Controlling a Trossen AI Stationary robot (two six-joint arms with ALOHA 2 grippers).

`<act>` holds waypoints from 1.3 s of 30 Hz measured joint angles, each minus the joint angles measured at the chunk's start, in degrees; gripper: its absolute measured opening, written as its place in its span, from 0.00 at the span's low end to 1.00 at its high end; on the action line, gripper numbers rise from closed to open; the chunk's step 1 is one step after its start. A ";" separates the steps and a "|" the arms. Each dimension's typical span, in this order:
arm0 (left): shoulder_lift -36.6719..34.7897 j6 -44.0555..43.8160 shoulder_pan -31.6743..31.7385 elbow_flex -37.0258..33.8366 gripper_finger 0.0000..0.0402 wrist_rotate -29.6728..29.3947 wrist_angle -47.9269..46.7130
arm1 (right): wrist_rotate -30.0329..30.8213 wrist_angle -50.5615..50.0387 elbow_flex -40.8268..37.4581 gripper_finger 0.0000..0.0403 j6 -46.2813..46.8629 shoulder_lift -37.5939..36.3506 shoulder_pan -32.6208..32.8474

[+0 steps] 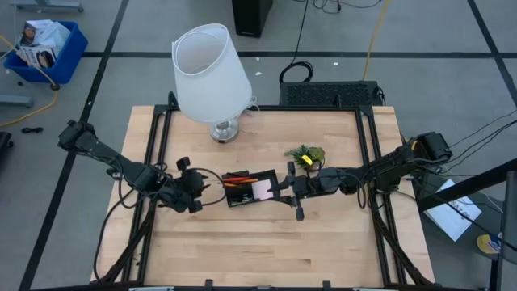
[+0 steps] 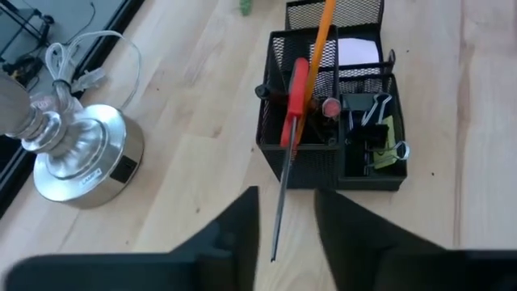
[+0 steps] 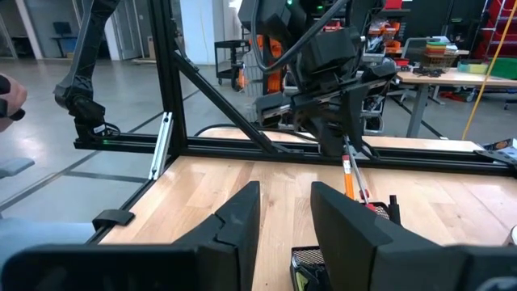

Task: Pick and place office supplies into organizer
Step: Put the orange scissor into the black desk organizer

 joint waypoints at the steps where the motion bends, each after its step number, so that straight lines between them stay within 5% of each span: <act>1: 0.00 0.28 0.00 0.00 0.27 0.00 0.00 | 0.00 0.00 0.00 0.26 0.00 0.00 0.00; 9: -0.02 1.51 -0.05 0.00 0.02 1.51 -0.23 | 0.02 -0.02 0.00 0.26 -0.15 0.00 -0.01; 39: -0.02 2.15 -3.61 9.26 0.01 -5.54 1.18 | 0.02 -1.29 0.00 0.27 -0.46 0.00 0.00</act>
